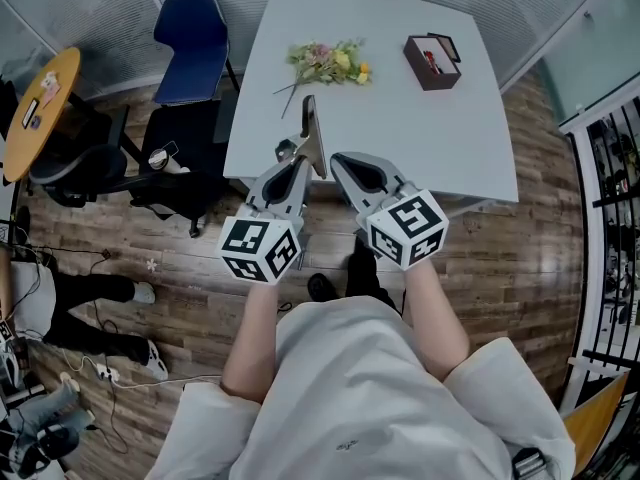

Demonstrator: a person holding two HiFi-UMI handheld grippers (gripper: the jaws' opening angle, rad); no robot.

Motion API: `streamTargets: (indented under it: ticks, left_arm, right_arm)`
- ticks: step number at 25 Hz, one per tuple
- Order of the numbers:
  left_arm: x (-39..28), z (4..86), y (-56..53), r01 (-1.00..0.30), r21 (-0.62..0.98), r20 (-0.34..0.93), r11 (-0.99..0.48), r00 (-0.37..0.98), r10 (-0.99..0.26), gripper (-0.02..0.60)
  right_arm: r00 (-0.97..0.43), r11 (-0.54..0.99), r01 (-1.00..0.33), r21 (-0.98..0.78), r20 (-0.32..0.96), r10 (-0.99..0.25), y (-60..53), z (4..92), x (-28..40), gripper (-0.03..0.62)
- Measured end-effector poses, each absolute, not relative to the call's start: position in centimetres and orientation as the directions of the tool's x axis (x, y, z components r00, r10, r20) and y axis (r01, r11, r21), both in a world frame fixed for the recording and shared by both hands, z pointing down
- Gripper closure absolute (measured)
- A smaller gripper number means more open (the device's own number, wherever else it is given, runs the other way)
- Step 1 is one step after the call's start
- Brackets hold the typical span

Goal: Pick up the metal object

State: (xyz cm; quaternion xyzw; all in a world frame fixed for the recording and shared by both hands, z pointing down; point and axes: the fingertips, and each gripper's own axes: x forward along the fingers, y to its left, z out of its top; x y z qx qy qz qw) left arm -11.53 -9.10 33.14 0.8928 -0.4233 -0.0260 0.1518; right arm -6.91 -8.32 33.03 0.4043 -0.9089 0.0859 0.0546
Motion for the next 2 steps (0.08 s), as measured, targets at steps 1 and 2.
streamTargets:
  ticks: [1, 2]
  left_arm:
    - [-11.46, 33.16, -9.13, -0.746, 0.296, 0.081, -0.596, 0.641, -0.763, 0.561]
    - [-11.38, 33.19, -9.16, -0.745, 0.299, 0.079, -0.597, 0.642, -0.762, 0.561]
  right_arm:
    - [-0.666, 0.657, -0.745, -0.112, 0.169, -0.727, -8.37, 33.07, -6.85, 0.588]
    - [-0.665, 0.656, -0.746, -0.112, 0.17, -0.727, -8.42, 33.12, -6.79, 0.588]
